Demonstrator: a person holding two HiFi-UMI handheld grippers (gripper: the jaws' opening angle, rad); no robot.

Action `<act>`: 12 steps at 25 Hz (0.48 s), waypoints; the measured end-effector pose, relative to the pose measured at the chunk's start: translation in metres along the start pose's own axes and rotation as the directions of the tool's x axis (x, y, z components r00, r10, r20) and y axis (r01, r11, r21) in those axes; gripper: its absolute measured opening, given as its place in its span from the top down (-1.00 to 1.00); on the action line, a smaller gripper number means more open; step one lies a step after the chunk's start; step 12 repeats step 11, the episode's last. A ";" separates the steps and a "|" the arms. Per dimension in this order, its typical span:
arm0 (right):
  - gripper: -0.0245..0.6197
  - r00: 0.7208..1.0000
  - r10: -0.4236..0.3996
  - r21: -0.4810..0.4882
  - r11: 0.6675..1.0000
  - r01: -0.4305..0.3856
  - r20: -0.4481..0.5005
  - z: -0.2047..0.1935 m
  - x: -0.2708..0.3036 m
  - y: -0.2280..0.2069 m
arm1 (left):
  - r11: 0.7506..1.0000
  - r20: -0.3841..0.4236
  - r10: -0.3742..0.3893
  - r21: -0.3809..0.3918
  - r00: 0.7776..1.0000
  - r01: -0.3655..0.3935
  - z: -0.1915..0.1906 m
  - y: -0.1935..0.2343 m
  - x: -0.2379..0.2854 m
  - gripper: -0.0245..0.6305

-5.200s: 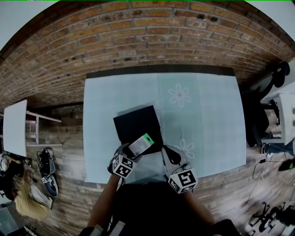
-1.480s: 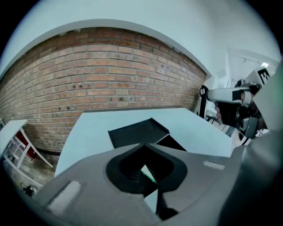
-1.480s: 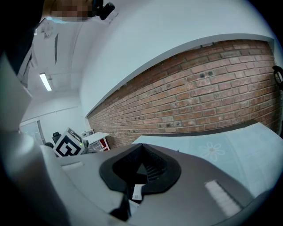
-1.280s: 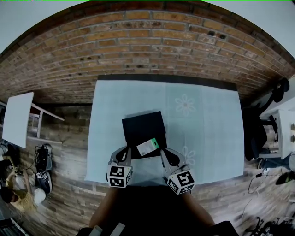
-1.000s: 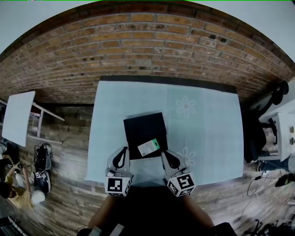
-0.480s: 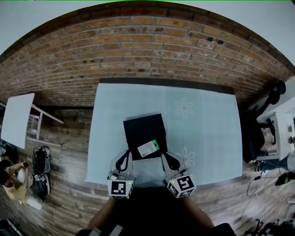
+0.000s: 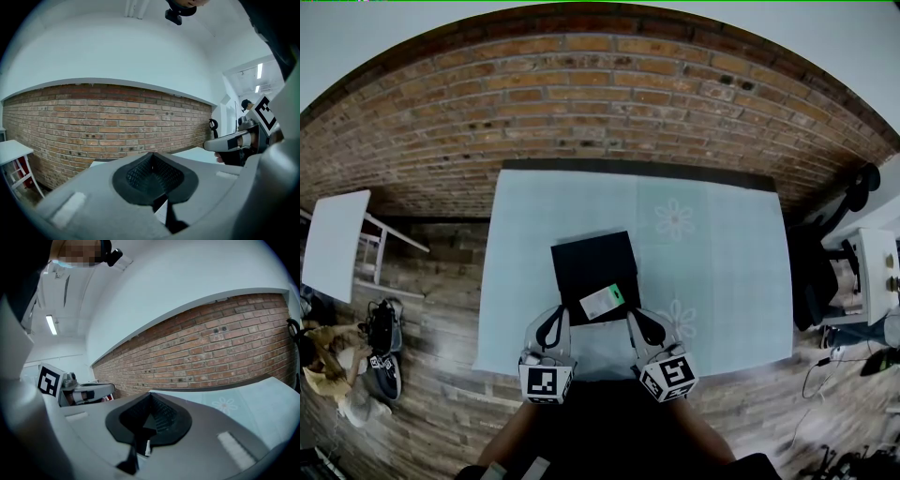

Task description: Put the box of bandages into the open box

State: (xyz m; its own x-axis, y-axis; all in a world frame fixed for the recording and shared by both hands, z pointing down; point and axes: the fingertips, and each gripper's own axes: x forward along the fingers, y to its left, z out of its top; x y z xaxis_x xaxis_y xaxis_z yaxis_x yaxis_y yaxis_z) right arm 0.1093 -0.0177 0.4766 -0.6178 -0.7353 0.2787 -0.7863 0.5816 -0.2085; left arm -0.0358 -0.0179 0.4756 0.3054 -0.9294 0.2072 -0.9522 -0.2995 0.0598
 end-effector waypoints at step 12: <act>0.92 1.000 0.004 -0.004 1.000 -0.004 0.002 0.002 -0.001 -0.001 | 1.000 -0.011 -0.002 -0.002 1.000 0.002 -0.001 -0.004 0.001 0.91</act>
